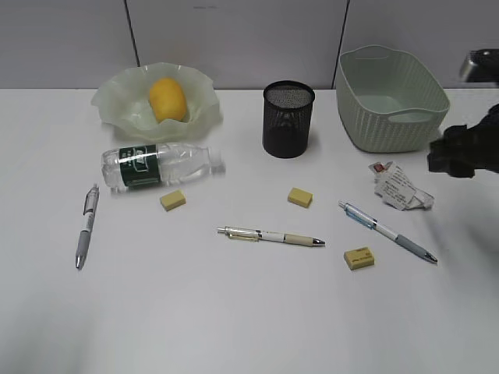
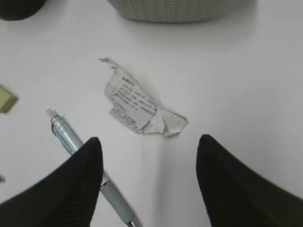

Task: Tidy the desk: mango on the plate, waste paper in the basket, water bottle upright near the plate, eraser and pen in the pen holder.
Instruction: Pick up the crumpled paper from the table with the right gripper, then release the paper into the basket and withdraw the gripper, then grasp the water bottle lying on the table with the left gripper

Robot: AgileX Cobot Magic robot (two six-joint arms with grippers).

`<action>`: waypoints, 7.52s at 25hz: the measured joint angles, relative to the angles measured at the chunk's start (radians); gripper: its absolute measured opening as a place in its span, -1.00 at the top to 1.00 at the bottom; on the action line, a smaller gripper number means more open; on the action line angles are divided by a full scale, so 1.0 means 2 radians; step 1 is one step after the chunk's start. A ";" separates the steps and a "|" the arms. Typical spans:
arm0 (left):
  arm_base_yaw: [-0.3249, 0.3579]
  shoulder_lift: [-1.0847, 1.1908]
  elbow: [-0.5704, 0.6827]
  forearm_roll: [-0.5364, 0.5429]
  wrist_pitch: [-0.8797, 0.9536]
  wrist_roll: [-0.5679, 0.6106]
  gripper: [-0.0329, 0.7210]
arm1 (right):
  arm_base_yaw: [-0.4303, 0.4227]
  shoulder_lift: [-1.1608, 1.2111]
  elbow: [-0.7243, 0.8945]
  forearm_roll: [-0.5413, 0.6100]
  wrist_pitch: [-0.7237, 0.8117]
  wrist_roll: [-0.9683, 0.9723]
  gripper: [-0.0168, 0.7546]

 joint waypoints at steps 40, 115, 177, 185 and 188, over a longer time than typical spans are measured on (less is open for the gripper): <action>0.000 0.000 0.003 -0.001 0.000 0.000 -0.25 | 0.037 0.230 -0.141 -0.037 -0.006 -0.026 0.82; 0.000 0.000 0.003 -0.003 0.000 0.000 -0.24 | 0.005 0.216 -0.513 -0.002 0.495 0.012 -0.56; 0.000 0.251 -0.102 -0.002 -0.094 0.014 -0.24 | 0.007 -0.575 0.131 -0.031 0.424 0.014 -0.56; 0.000 0.429 -0.263 0.001 0.039 0.088 -0.25 | 0.007 -0.575 0.135 -0.031 0.424 0.014 -0.56; 0.000 0.482 -0.322 0.002 0.063 0.121 -0.25 | 0.007 -0.575 0.135 -0.031 0.424 0.014 -0.56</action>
